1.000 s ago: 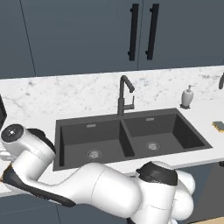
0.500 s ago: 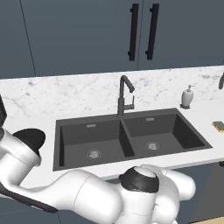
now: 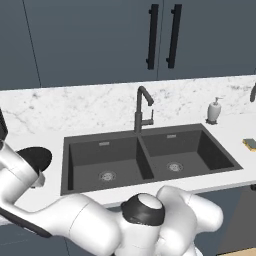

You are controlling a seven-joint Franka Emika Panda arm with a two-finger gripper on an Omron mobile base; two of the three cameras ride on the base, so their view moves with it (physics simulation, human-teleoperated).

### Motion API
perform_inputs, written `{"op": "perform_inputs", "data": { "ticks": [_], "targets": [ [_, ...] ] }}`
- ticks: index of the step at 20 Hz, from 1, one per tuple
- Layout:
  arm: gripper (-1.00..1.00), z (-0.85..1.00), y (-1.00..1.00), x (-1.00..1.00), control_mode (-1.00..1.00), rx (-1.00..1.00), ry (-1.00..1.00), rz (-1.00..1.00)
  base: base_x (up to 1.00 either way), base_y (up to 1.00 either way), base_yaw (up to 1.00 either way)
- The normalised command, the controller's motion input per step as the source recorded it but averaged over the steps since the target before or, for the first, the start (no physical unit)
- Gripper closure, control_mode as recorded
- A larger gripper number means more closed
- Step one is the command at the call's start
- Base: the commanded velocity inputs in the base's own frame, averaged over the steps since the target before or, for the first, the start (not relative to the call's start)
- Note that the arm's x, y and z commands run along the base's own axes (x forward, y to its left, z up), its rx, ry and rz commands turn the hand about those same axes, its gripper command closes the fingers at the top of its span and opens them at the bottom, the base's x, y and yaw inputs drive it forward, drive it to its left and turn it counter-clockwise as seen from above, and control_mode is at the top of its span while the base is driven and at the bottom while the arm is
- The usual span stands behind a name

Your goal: Pick the pan and sponge and place them into the sink. Then turn on the water.

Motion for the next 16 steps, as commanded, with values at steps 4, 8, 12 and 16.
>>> {"op": "perform_inputs", "data": {
  "ticks": [4, 8, 12, 16],
  "targets": [
    [-1.00, -0.23, 0.21, 0.42, -1.00, 0.00, 0.01, 0.00, 0.00, 0.00, 0.00],
    [-1.00, -0.14, 0.31, 0.21, -1.00, 0.00, 0.00, 0.00, 0.00, 0.00, 0.00],
    [-1.00, -0.12, 0.34, 0.17, -1.00, -0.01, 0.00, 0.00, 0.00, 0.00, 0.00],
    [-1.00, -0.07, 0.24, 0.17, -1.00, -0.03, 0.01, 0.00, 0.00, 0.00, 0.00]
  ]
}}
